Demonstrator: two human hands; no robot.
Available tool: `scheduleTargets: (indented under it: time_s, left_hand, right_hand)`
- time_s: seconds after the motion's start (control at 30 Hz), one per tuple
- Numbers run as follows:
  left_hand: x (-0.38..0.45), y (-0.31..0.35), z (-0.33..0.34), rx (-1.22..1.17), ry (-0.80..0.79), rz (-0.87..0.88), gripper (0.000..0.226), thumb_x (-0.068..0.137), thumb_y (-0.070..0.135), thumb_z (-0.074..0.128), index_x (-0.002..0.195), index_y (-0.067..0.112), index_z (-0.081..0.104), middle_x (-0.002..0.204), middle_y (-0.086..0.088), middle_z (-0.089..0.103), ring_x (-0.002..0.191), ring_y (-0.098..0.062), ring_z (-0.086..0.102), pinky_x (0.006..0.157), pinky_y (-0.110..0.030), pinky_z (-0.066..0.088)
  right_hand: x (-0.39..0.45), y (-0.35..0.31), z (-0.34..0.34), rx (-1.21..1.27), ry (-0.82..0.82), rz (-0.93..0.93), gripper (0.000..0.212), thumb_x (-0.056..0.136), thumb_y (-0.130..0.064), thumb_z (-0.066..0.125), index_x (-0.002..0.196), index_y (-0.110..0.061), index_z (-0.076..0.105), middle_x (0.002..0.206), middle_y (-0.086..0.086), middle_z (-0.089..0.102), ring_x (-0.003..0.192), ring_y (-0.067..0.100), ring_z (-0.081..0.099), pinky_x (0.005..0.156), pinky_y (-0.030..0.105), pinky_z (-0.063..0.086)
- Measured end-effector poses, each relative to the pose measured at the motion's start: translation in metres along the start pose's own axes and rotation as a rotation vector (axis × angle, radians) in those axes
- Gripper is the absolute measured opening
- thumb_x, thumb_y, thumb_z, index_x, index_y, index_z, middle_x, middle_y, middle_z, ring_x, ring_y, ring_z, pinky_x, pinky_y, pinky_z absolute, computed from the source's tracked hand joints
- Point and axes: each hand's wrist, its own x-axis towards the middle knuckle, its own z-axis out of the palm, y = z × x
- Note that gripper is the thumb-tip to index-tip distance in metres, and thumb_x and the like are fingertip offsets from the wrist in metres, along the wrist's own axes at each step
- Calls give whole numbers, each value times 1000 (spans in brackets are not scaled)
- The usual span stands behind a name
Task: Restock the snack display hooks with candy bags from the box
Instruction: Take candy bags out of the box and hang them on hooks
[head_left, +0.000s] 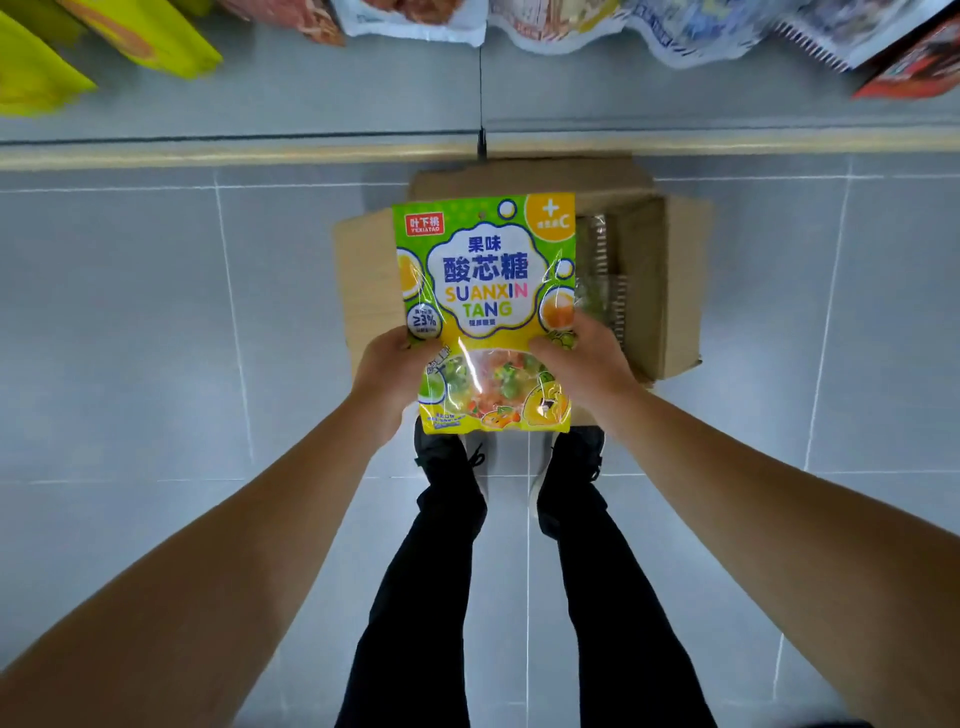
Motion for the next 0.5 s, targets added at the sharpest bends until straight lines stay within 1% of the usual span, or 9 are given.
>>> scheduleTargets:
  time_s: [0.07, 0.1, 0.13, 0.2, 0.3, 0.33, 0.4, 0.43, 0.5]
  left_hand:
    - [-42, 20, -11, 11, -23, 37, 14, 70, 27, 67, 82, 21, 71, 75, 3, 67, 80, -21, 63, 76, -37, 50]
    - [-62, 27, -15, 12, -45, 54, 6, 77, 22, 67, 81, 20, 70, 74, 6, 66, 78, -18, 61, 74, -35, 49]
    - [-78, 33, -19, 13, -66, 79, 5, 80, 19, 67, 83, 20, 71, 76, 7, 68, 80, -17, 63, 76, -36, 50]
    - [-114, 46, -26, 14, -114, 125, 10, 80, 21, 69, 89, 20, 72, 86, 3, 72, 88, -19, 68, 83, -41, 54]
    - [-167, 67, -34, 54, -151, 181, 13, 82, 19, 70, 95, 19, 72, 88, 2, 71, 86, -17, 66, 87, -45, 55]
    - [-177, 70, -33, 62, -153, 184, 16, 79, 22, 71, 95, 18, 72, 89, 0, 71, 88, -18, 67, 88, -48, 55]
    - [-216, 80, -40, 75, -163, 219, 18, 71, 27, 70, 87, 19, 73, 92, -3, 72, 91, -22, 67, 88, -52, 54]
    - [-230, 81, -40, 74, -161, 227, 15, 71, 27, 70, 83, 20, 72, 92, -5, 71, 91, -22, 66, 88, -53, 53]
    - [-260, 81, -38, 65, -137, 243, 6, 73, 23, 71, 79, 22, 72, 92, -5, 72, 93, -25, 68, 88, -54, 53]
  right_hand:
    - [-37, -21, -13, -10, 7, -9, 23, 83, -27, 66, 107, -25, 64, 74, -2, 63, 56, 13, 53, 53, 24, 41]
    - [-57, -30, -20, -15, 10, -16, 20, 84, -25, 67, 103, -26, 65, 74, -2, 62, 58, 13, 53, 54, 24, 41]
    - [-74, -38, -26, -16, 18, -39, 15, 84, -24, 67, 98, -27, 66, 74, -2, 62, 61, 15, 54, 54, 24, 41]
    - [-113, -52, -39, -17, 39, -67, 10, 84, -22, 67, 91, -29, 65, 75, 0, 63, 65, 17, 55, 56, 24, 41]
    - [-165, -69, -58, -20, 98, -98, 13, 84, -21, 67, 96, -23, 69, 76, -2, 66, 68, 16, 60, 56, 22, 44]
    - [-175, -70, -62, -7, 106, -102, 16, 83, -22, 67, 99, -23, 70, 78, -4, 68, 72, 15, 63, 60, 21, 47]
    - [-212, -77, -69, 28, 129, -112, 29, 77, -29, 66, 105, -24, 70, 90, -3, 72, 85, 18, 67, 75, 29, 51]
    - [-225, -78, -72, 27, 140, -112, 33, 74, -32, 65, 106, -24, 70, 94, 1, 73, 88, 20, 68, 79, 34, 53]
    - [-257, -79, -81, 28, 154, -134, 33, 73, -31, 64, 104, -22, 70, 95, 5, 73, 89, 24, 68, 83, 39, 53]
